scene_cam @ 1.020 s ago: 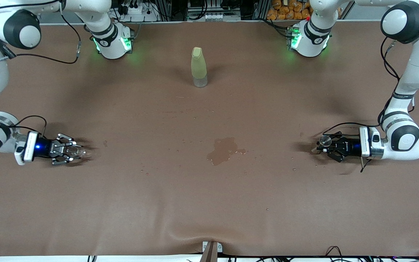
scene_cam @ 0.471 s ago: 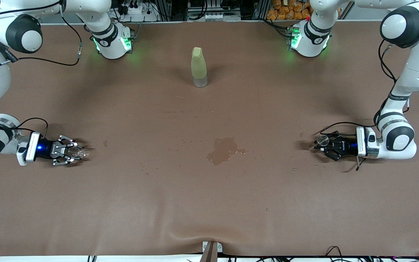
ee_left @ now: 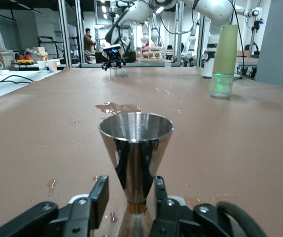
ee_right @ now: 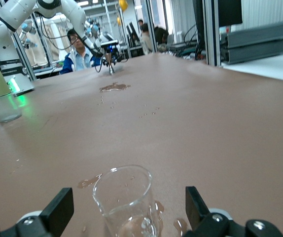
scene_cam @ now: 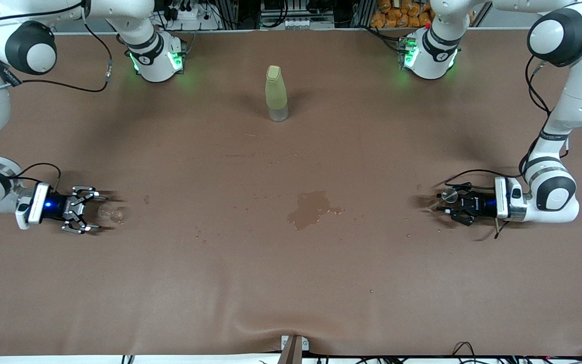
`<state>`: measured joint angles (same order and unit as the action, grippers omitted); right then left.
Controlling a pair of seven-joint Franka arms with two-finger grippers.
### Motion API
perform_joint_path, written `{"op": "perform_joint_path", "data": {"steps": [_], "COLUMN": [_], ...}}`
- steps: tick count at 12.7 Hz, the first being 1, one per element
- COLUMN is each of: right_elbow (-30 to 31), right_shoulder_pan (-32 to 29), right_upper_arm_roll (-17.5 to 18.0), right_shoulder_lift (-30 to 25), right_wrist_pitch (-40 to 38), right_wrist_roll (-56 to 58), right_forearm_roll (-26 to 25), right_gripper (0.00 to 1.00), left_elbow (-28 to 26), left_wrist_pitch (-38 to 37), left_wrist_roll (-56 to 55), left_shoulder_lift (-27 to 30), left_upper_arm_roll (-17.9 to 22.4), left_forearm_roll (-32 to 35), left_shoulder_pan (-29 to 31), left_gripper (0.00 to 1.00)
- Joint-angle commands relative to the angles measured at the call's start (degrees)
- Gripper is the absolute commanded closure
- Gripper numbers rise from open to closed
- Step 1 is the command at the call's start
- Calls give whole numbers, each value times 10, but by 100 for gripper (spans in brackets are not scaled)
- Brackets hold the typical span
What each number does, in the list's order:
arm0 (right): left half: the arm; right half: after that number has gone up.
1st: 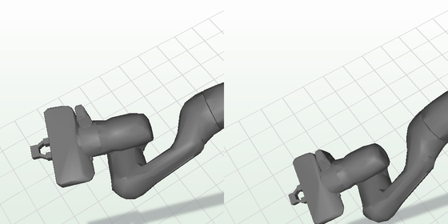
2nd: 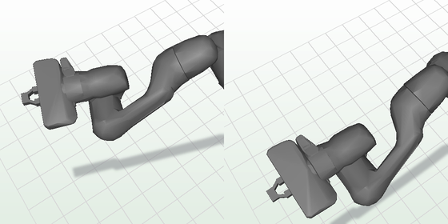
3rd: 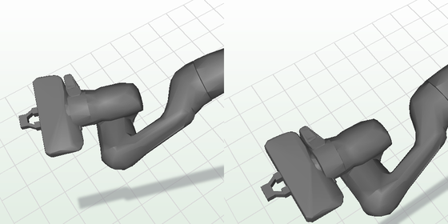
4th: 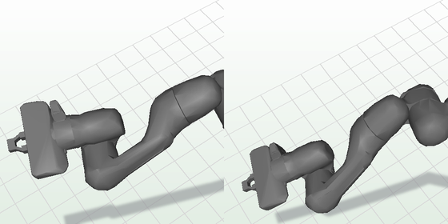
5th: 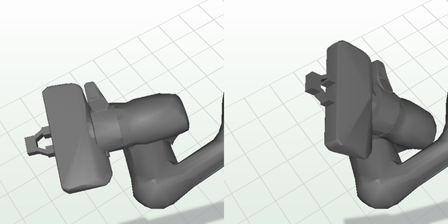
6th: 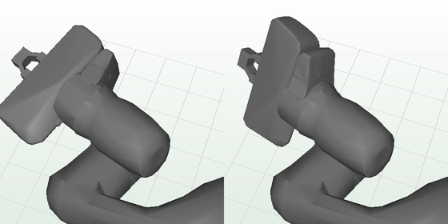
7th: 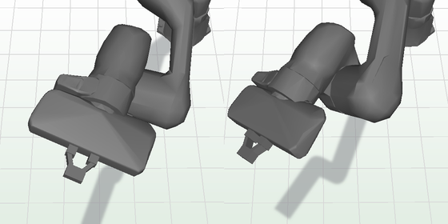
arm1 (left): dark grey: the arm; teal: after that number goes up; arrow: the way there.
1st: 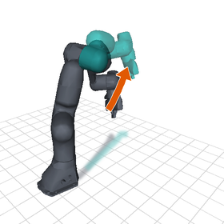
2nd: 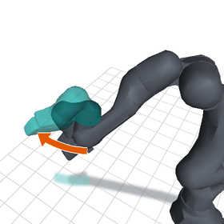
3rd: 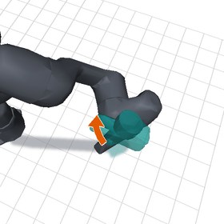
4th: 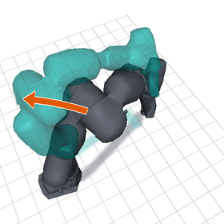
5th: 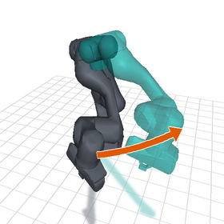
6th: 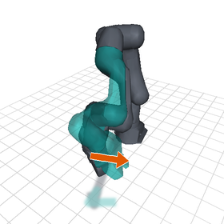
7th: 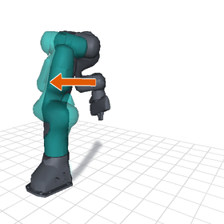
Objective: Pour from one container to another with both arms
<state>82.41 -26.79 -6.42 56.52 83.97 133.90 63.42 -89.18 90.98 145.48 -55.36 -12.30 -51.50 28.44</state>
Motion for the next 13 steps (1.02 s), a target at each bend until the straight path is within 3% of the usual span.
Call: {"op": "perform_joint_path", "data": {"steps": [1, 4, 8, 13], "right_elbow": [-36, -66, -68, -62], "right_shoulder_pan": [-14, -2, 60, 157], "right_upper_arm_roll": [0, 0, -1, 2], "right_shoulder_lift": [-33, -87, -191, -327], "right_wrist_pitch": [-16, -17, 0, 34], "right_wrist_roll": [-112, -254, -454, -795], "right_forearm_roll": [-50, -108, -183, -341], "right_gripper": [0, 0, 0, 0], "left_elbow": [8, 15, 80, 114], "left_wrist_pitch": [-5, -15, -50, -67], "left_wrist_roll": [6, 5, -65, -216], "left_shoulder_lift": [10, 13, 46, 117], "left_upper_arm_roll": [-2, -3, -3, -19], "left_forearm_roll": [32, 64, 97, 105], "left_shoulder_pan": [10, 41, 45, 38], "left_gripper": [53, 54, 54, 53]}}
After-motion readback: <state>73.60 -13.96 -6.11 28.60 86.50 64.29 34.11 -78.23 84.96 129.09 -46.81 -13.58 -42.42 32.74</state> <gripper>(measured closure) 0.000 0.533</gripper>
